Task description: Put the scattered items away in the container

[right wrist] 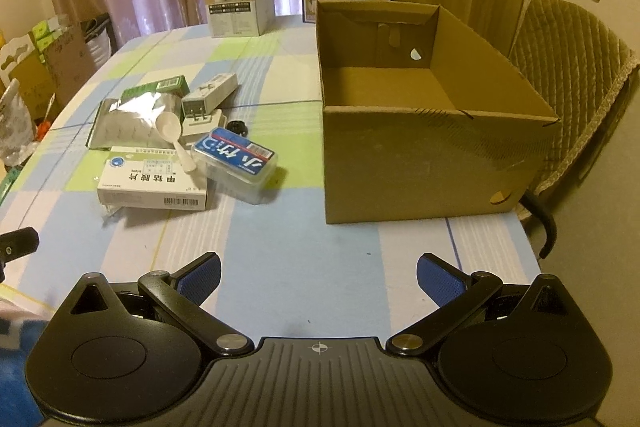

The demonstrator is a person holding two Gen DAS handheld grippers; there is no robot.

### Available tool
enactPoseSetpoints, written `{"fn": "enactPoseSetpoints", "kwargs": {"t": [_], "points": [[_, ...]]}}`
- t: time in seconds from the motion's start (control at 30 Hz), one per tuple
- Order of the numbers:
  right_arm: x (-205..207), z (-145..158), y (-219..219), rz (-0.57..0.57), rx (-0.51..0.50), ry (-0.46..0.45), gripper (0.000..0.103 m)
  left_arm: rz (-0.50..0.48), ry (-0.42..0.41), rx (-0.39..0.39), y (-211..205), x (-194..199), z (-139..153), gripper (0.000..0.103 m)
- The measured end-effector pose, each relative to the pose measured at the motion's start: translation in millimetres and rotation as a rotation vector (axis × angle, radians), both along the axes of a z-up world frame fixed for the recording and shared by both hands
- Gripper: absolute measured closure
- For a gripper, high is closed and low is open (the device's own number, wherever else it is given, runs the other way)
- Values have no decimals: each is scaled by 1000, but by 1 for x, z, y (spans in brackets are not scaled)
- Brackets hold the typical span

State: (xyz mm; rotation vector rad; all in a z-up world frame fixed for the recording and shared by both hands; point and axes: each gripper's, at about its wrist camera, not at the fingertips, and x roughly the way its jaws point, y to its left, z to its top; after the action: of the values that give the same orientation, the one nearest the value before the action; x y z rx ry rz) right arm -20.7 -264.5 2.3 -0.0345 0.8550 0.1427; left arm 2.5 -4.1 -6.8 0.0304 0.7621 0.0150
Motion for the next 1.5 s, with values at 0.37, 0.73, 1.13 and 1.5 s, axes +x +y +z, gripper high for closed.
{"fn": "enactPoseSetpoints", "kwargs": {"t": [0.37, 0.73, 1.13, 1.5], "points": [[13, -9, 23, 79, -111, 100, 2, -34, 11, -12, -4, -1, 2, 1], [28, -20, 49, 165, -158, 150, 2, -50, 39, -82, 9, 0, 6, 1], [57, -35, 68, 212, -74, 241, 2, -76, 33, -83, 19, 10, 15, 1], [73, -44, 78, 211, -12, 289, 2, -88, 24, -55, 33, 33, 18, 1]]}}
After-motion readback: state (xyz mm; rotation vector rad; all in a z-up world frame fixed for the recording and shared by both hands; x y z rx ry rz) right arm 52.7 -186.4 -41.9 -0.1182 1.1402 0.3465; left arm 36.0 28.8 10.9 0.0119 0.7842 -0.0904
